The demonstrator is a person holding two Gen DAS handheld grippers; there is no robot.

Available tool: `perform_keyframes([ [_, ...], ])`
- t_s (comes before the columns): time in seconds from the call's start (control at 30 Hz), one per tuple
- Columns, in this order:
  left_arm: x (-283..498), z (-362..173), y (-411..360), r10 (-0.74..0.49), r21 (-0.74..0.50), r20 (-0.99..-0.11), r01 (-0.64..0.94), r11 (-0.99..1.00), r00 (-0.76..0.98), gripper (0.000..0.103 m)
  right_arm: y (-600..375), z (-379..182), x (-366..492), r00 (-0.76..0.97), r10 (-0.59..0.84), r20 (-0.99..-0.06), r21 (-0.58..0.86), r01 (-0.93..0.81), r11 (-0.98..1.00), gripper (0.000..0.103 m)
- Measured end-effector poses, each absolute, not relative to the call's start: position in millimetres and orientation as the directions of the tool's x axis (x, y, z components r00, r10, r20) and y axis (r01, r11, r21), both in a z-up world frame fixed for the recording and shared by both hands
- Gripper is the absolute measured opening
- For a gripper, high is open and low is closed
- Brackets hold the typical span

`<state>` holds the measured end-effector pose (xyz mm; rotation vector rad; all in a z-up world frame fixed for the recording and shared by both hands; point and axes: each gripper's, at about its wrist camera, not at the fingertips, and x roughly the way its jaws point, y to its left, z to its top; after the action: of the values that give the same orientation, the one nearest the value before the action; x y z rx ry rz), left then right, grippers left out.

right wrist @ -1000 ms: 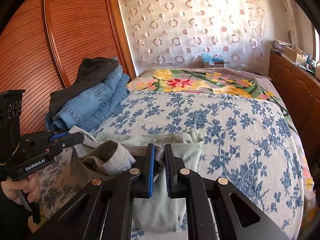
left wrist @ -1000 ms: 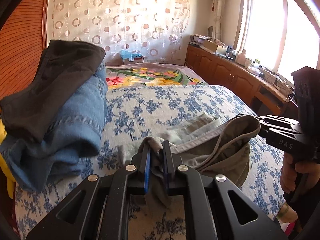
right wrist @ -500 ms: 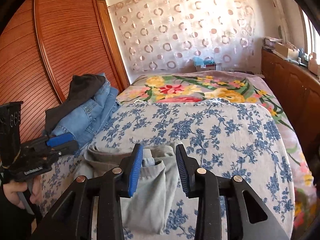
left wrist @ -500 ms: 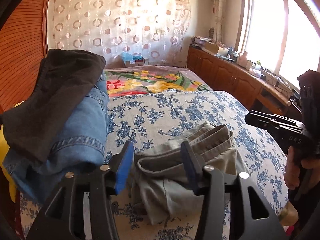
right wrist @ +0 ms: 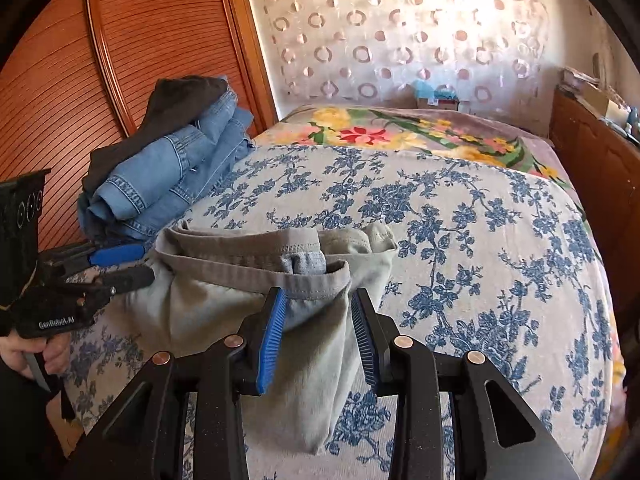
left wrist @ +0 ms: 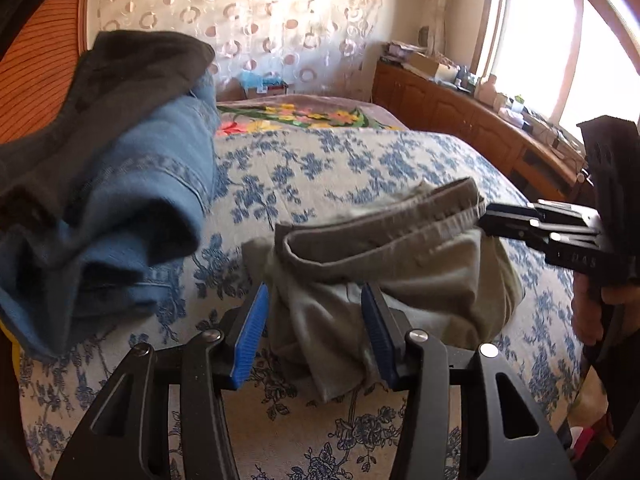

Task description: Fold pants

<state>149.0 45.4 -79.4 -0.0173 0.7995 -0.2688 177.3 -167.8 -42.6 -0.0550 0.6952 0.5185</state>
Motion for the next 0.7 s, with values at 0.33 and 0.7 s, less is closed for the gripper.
perform_keyframes([
  [0.33, 148, -86, 47, -0.239, -0.114, -0.718, 0.228, 0.967, 0.654, 0.049, -174, -25, 183, 0.729, 0.430, -0.533, 0.097, -0.453, 0.886, 0.004],
  [0.7, 142, -86, 46, -0.261, -0.122, -0.711, 0.251, 0.960, 0.653, 0.030, -167, -39, 202, 0.726, 0.365, -0.583, 0.104, -0.379, 0.920, 0.008],
])
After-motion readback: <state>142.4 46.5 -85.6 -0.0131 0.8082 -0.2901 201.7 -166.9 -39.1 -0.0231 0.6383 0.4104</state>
